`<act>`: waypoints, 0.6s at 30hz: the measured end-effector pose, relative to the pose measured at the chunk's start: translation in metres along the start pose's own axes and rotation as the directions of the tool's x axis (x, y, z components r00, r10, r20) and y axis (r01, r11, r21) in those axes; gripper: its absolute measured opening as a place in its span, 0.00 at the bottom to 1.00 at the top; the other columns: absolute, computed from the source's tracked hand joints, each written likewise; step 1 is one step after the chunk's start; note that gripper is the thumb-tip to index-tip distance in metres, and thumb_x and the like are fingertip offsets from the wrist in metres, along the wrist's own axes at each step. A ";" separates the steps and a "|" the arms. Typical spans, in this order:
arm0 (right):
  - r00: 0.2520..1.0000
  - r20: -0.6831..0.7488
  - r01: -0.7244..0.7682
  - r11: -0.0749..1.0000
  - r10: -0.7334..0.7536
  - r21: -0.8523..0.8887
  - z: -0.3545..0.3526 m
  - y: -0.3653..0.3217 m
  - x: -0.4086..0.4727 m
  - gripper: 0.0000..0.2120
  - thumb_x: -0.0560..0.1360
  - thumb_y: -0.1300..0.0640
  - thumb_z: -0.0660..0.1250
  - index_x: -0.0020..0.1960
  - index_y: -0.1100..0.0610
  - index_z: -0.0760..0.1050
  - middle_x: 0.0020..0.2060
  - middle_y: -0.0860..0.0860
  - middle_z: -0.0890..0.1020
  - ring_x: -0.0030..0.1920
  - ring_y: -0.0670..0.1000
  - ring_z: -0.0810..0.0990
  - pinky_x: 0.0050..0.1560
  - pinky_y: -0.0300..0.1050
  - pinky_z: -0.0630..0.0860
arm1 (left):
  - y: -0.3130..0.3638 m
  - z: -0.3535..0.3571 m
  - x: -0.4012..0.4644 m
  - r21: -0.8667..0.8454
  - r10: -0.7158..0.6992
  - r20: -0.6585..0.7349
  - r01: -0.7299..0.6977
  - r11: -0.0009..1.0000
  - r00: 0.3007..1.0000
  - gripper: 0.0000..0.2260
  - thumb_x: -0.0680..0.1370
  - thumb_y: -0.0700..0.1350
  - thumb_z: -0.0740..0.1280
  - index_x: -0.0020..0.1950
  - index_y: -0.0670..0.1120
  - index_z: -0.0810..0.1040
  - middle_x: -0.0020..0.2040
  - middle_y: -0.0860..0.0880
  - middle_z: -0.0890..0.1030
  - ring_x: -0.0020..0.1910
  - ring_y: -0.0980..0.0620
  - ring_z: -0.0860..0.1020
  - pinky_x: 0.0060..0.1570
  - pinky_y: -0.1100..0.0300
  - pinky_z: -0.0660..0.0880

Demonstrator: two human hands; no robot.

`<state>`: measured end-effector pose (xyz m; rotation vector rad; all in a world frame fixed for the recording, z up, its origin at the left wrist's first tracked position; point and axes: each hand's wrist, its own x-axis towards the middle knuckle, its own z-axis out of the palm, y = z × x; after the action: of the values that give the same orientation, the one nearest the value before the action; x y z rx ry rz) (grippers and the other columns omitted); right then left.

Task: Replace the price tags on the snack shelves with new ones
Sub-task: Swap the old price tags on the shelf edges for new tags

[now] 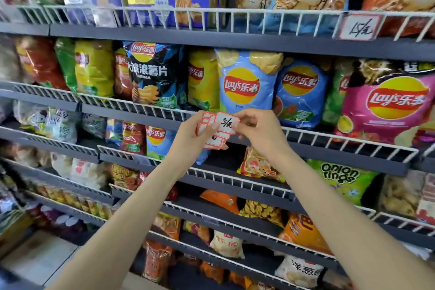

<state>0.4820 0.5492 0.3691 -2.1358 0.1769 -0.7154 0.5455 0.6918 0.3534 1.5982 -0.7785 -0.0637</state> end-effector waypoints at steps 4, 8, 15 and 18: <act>0.991 -0.128 0.008 0.985 -0.030 -0.171 0.031 -0.001 0.017 0.08 0.76 0.64 0.65 0.52 0.58 0.79 0.35 0.47 0.78 0.34 0.47 0.78 0.42 0.45 0.78 | -0.026 -0.036 0.020 0.192 0.023 -0.028 -0.018 0.981 0.999 0.08 0.79 0.44 0.63 0.55 0.43 0.75 0.45 0.47 0.81 0.43 0.52 0.81 0.45 0.54 0.77; 0.978 -0.208 -0.023 0.986 -0.013 -0.166 0.056 -0.002 0.029 0.12 0.77 0.66 0.60 0.57 0.57 0.77 0.35 0.44 0.76 0.39 0.53 0.81 0.39 0.52 0.80 | -0.049 -0.065 0.039 0.333 -0.013 -0.081 0.039 0.942 0.997 0.11 0.79 0.45 0.63 0.58 0.40 0.73 0.50 0.45 0.80 0.47 0.44 0.77 0.44 0.54 0.70; 0.947 -0.322 -0.066 0.972 -0.011 -0.227 0.090 -0.011 0.040 0.10 0.78 0.64 0.61 0.54 0.61 0.79 0.39 0.53 0.81 0.41 0.54 0.82 0.45 0.56 0.80 | -0.063 -0.084 0.060 0.334 -0.140 0.083 0.105 0.937 0.987 0.17 0.77 0.47 0.65 0.61 0.38 0.73 0.57 0.39 0.79 0.57 0.38 0.77 0.56 0.49 0.73; 0.935 -0.353 -0.079 0.951 -0.033 -0.298 0.098 -0.015 0.042 0.09 0.77 0.63 0.62 0.52 0.61 0.80 0.40 0.56 0.84 0.42 0.55 0.82 0.47 0.56 0.79 | -0.065 -0.089 0.063 0.257 -0.141 0.184 0.091 0.962 0.973 0.19 0.70 0.52 0.64 0.54 0.40 0.75 0.47 0.38 0.81 0.42 0.37 0.81 0.47 0.44 0.77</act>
<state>0.5688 0.6111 0.3519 -2.2724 0.5390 -1.1190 0.6643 0.7349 0.3382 1.8961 -0.8733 -0.2237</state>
